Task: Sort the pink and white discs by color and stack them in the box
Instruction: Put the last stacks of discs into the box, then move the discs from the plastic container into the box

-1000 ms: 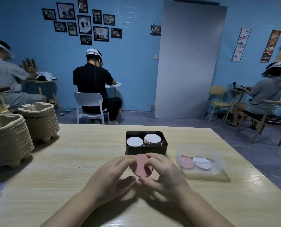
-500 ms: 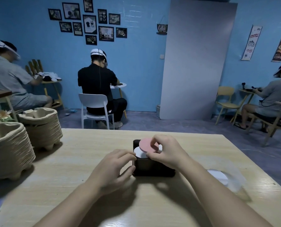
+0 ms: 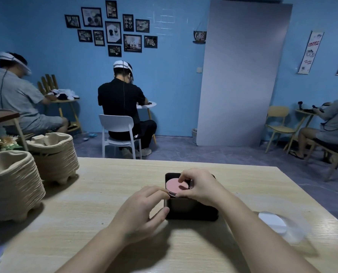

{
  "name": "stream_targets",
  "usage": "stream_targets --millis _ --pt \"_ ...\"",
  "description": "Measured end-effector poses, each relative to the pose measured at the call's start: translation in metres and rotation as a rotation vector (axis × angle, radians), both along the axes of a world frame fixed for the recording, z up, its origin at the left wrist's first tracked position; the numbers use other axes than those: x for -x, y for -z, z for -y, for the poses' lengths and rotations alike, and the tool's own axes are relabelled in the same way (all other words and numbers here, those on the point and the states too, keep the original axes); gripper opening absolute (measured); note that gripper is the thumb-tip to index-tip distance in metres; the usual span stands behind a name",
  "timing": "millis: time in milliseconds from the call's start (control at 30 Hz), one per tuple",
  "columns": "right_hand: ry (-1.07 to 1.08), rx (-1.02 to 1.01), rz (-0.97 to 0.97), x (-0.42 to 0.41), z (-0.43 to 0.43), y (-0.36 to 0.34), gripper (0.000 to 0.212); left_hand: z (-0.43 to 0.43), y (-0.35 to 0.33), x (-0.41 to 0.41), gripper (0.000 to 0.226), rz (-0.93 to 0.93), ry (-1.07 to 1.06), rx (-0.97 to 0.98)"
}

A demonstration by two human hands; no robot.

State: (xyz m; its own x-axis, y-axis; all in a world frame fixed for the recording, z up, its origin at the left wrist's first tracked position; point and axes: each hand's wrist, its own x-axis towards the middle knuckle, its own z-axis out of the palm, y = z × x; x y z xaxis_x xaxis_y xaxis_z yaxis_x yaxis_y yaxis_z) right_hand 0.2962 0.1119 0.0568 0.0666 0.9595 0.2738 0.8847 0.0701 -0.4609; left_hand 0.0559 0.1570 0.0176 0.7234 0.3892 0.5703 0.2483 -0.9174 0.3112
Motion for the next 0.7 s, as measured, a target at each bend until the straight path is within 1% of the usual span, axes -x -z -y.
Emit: stream_targets --millis 67,167,233,300,367,500,567,633,700 --pt "-0.004 -0.079 -0.031 0.0 0.004 0.0 0.026 0.001 -0.001 0.0 0.022 -0.008 -0.012 -0.003" --pt "-0.004 -0.284 -0.094 0.002 0.023 -0.005 0.013 0.001 -0.003 0.0 0.021 -0.016 -0.034 -0.015" --pt "0.01 -0.411 -0.141 0.005 0.044 -0.009 0.011 0.002 -0.006 -0.003 0.02 -0.017 -0.051 -0.041" --pt "0.011 -0.471 -0.173 0.006 0.07 -0.007 0.011 0.005 -0.01 -0.007 0.018 -0.01 -0.068 -0.085" --pt "0.003 -0.476 -0.172 0.002 0.097 0.0 0.013 0.012 -0.015 -0.014 0.016 0.02 -0.078 -0.131" --pt "0.033 -0.425 -0.141 -0.017 0.147 0.025 0.016 0.045 -0.018 -0.038 0.009 0.094 -0.017 -0.135" --pt "0.05 -0.396 -0.133 -0.028 0.17 0.036 0.016 0.064 -0.011 -0.054 0.005 0.075 0.047 -0.134" --pt "0.059 -0.371 -0.098 -0.038 0.191 0.042 0.017 0.08 -0.002 -0.069 0.007 0.056 0.085 -0.099" --pt "0.087 -0.389 -0.065 -0.05 0.206 0.041 0.016 0.093 0.008 -0.082 0.009 0.047 0.102 -0.049"
